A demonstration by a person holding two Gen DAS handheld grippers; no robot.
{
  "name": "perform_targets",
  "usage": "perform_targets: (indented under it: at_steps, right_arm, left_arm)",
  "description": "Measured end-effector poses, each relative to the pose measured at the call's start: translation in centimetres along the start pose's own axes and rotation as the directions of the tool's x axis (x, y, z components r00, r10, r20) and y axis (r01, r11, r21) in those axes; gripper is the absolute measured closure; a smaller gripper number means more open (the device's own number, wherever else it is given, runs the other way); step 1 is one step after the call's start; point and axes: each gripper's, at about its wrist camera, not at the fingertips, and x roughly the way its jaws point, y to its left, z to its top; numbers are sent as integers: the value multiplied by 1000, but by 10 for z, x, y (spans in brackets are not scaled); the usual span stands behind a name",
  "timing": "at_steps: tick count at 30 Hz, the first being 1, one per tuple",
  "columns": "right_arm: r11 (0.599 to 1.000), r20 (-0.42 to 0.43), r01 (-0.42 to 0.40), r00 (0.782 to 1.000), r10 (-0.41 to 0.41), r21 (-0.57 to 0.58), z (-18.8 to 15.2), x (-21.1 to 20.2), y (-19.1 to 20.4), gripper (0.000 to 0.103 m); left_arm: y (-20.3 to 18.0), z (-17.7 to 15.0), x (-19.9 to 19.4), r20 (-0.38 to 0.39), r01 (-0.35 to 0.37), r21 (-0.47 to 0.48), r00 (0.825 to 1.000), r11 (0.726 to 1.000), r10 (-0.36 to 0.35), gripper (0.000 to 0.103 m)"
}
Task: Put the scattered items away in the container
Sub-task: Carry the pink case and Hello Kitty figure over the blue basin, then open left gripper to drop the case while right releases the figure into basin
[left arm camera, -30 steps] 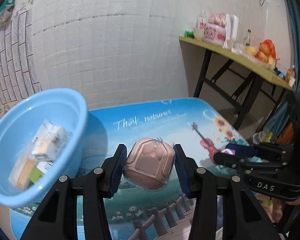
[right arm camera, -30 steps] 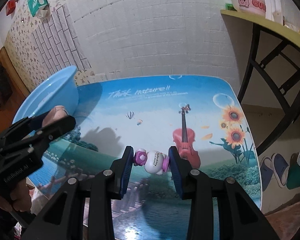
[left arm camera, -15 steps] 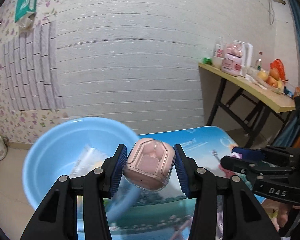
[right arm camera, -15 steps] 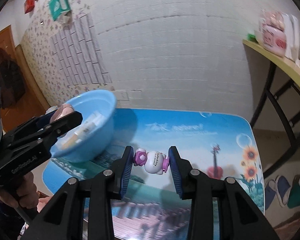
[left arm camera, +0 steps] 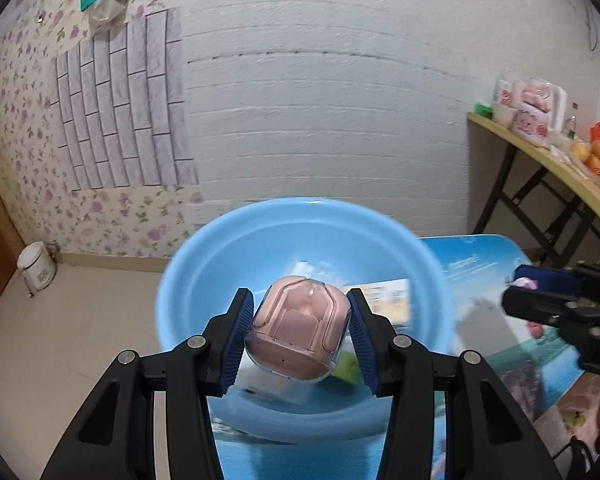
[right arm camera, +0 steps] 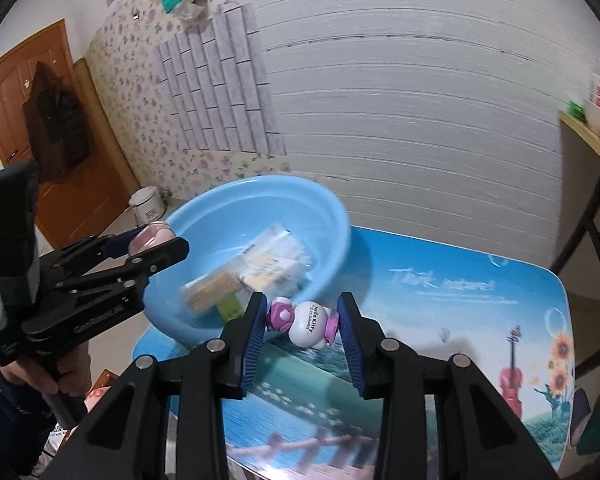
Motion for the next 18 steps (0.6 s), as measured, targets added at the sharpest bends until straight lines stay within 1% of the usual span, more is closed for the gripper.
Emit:
perform_targets:
  at_steps: [2, 6, 10, 12, 13, 15, 18]
  right_arm:
    - [1000, -5, -6, 1000, 6, -12, 5, 4, 8, 65]
    - [999, -10, -15, 1000, 15, -32, 16, 9, 17, 65]
    - [999, -41, -15, 999, 13, -49, 21, 22, 23, 65]
    - [998, -59, -17, 998, 14, -58, 22, 33, 27, 65]
    - [998, -64, -18, 998, 15, -60, 22, 37, 28, 65]
    - [998, -76, -21, 997, 16, -64, 24, 48, 27, 65]
    - [997, -94, -24, 995, 17, -68, 28, 66, 29, 65]
  left_arm:
    - [12, -1, 9, -17, -20, -8, 1000, 1000, 20, 57]
    - [20, -1, 26, -39, -21, 9, 999, 1000, 22, 57]
    - [25, -1, 41, -61, -32, 8, 998, 999, 33, 57]
    - [26, 0, 45, -57, -25, 9, 998, 1000, 26, 46]
    - [27, 1, 45, -45, -25, 13, 999, 1000, 25, 38]
    - [26, 3, 43, -10, -15, 35, 1000, 999, 16, 36]
    - [25, 6, 42, 10, -15, 55, 1000, 998, 14, 32]
